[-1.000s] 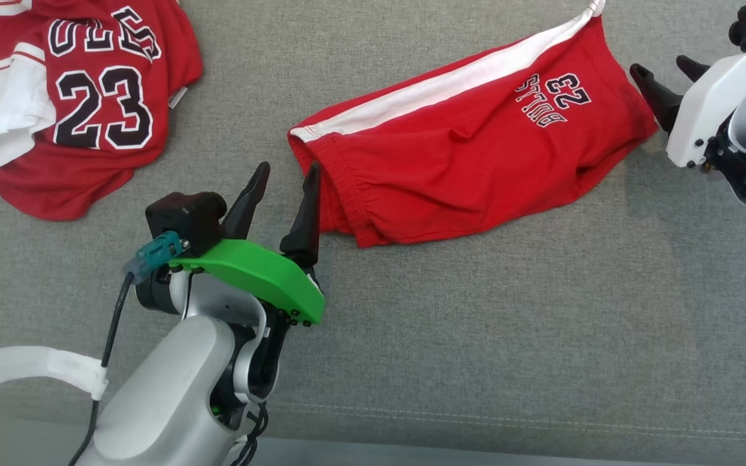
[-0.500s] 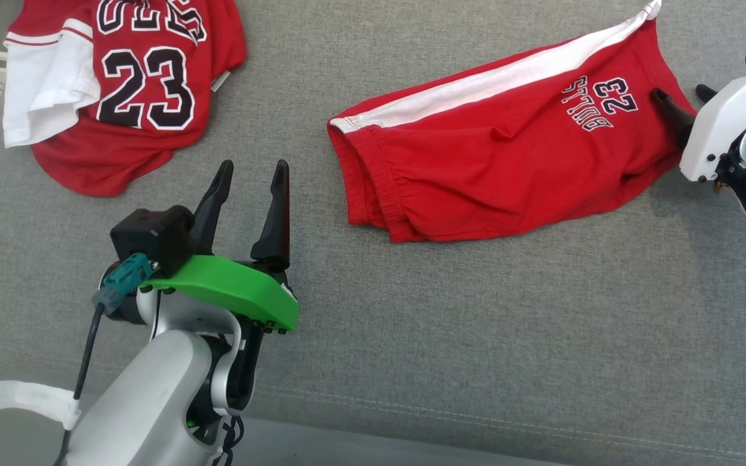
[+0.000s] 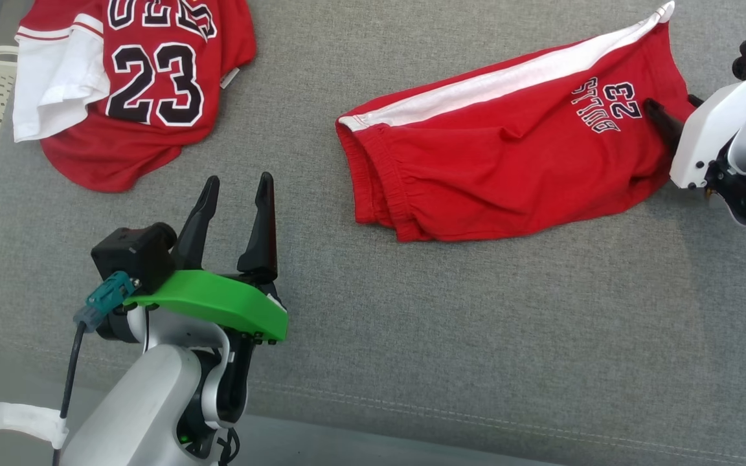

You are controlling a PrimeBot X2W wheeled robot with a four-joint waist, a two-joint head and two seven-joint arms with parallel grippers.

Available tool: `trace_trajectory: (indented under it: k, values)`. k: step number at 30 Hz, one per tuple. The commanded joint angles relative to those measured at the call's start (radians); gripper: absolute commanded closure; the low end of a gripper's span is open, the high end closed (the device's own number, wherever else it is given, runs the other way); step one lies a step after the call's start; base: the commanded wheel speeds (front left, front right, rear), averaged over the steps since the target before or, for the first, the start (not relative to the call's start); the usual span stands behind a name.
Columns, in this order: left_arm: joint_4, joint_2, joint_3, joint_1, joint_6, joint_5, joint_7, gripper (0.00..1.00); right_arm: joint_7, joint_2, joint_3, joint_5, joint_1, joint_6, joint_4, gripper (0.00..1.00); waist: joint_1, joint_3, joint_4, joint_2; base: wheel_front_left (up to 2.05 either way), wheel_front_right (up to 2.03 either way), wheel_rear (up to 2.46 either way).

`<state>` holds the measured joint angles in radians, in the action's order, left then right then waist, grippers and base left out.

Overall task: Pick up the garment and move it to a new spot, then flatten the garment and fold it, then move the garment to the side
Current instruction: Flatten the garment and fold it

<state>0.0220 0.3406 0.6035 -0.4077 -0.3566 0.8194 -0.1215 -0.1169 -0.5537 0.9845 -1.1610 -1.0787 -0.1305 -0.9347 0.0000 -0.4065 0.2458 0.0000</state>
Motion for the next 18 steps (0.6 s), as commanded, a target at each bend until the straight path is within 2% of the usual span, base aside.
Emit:
trace_trajectory:
  k: [1, 9, 14, 18]
  values:
    - [0.001, 0.01, -0.006, 0.012, -0.002, 0.008, -0.003, 0.0, 0.007, 0.018, 0.015, 0.008, 0.017, 0.0, -0.018, 1.0, 0.0, 0.001, -0.001, 0.0, 0.0, 0.0, 0.0]
    - [-0.003, 0.017, -0.004, 0.027, -0.004, 0.014, 0.001, 0.0, 0.058, 0.047, 0.007, -0.011, -0.001, 0.0, -0.077, 1.0, 0.0, 0.029, -0.025, 0.0, 0.0, 0.0, 0.0]
    - [-0.004, 0.02, -0.001, 0.039, -0.002, 0.019, 0.003, 0.0, 0.055, 0.043, -0.012, -0.065, 0.021, 0.0, -0.047, 1.0, 0.0, 0.053, -0.054, 0.0, 0.0, 0.0, 0.0]
    - [0.002, 0.028, -0.003, 0.051, -0.006, 0.026, 0.008, 0.0, 0.059, 0.011, -0.017, -0.102, 0.055, 0.001, 0.0, 1.0, 0.0, 0.072, -0.089, 0.0, 0.0, 0.0, 0.0]
